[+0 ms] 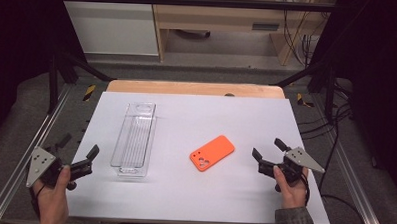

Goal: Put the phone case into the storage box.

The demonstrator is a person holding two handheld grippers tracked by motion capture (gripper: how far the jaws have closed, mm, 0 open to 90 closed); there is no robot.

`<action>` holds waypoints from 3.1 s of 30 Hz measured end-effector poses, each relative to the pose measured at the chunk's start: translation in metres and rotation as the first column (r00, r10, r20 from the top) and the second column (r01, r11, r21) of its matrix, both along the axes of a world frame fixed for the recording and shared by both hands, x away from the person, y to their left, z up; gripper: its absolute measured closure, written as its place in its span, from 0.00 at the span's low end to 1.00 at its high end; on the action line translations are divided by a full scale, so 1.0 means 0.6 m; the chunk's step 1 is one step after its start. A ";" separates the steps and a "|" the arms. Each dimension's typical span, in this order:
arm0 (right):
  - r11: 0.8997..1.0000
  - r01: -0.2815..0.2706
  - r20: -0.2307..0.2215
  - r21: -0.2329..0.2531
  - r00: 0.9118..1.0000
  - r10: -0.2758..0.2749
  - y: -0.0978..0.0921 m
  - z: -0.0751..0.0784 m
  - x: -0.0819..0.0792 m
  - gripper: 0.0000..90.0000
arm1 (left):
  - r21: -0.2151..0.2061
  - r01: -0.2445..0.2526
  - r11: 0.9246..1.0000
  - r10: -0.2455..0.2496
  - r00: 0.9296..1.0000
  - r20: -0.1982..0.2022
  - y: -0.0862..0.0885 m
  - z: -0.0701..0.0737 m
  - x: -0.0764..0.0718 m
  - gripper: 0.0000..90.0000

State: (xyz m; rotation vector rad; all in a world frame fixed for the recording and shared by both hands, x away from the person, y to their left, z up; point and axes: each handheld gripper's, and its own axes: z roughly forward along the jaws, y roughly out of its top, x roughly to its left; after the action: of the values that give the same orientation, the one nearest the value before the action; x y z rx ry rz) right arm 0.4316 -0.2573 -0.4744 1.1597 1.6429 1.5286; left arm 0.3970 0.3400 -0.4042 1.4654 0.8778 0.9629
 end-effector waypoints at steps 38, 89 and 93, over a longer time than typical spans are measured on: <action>0.999 0.012 0.027 -0.048 1.000 -0.011 0.013 -0.006 -0.001 0.03 | 0.157 0.344 0.926 -0.291 0.914 -0.285 -0.344 0.013 0.075 0.03; 0.999 0.007 0.020 -0.039 1.000 -0.006 0.009 -0.006 -0.002 0.03 | 0.233 0.387 0.892 -0.258 0.860 -0.440 -0.461 -0.078 0.134 0.04; 0.999 0.006 0.021 -0.038 1.000 -0.005 0.009 -0.006 -0.002 0.03 | 0.240 0.390 0.889 -0.254 0.856 -0.450 -0.462 -0.082 0.136 0.04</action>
State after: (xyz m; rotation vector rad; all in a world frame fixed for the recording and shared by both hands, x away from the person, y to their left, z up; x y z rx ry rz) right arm 0.4307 -0.2520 -0.4778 1.1237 1.6469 1.4948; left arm 0.4785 0.0626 -0.4532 2.0773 0.7443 0.5629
